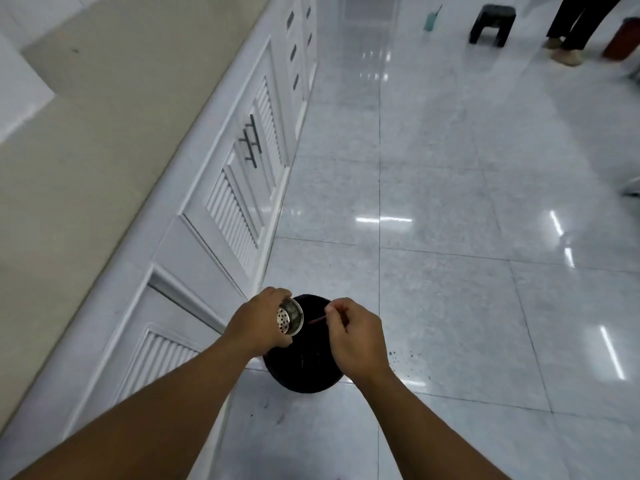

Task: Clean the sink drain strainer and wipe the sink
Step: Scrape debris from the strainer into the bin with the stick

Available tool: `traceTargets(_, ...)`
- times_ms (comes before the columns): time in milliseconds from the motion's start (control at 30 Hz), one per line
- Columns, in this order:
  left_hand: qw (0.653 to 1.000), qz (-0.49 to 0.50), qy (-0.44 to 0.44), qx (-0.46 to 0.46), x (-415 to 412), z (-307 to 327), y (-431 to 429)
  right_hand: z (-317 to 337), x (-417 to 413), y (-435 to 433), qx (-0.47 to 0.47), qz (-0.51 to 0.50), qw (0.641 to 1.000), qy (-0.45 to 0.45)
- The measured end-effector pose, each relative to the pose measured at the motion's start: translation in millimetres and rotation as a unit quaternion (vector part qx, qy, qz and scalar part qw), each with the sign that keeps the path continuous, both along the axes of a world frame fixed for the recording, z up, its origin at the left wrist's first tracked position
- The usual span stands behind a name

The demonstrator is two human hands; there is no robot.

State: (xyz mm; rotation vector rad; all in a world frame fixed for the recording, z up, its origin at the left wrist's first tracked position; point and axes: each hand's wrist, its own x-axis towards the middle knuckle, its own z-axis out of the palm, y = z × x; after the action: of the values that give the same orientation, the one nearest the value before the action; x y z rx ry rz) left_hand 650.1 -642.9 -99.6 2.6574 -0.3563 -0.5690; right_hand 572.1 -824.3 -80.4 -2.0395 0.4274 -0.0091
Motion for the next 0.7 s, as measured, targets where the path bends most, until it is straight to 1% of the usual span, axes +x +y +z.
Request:
traceTargets(133, 0.999, 0.019, -0.026, -0.021, -7.7, 40.4, 20.0, 50.6, 6.4, 13.8, -0.026, 0.02, 0.998, -0.057)
traceTargets(300, 0.996, 0.042, -0.06, -0.047, -22.7, 99.3, 55.5, 110.9, 0.1, 48.3, -0.049, 0.071, 0.991, -0.099)
traceTargets(533, 0.987, 0.078, -0.125, -0.067, -61.0, 186.4, 125.3, 192.6, -19.1, 116.7, -0.083, 0.127, 0.98, -0.126)
traceTargets(700, 0.977, 0.108, -0.168, -0.069, -102.3, 239.2, 192.9, 247.3, -40.2, 177.9, -0.094, 0.158, 0.97, -0.158)
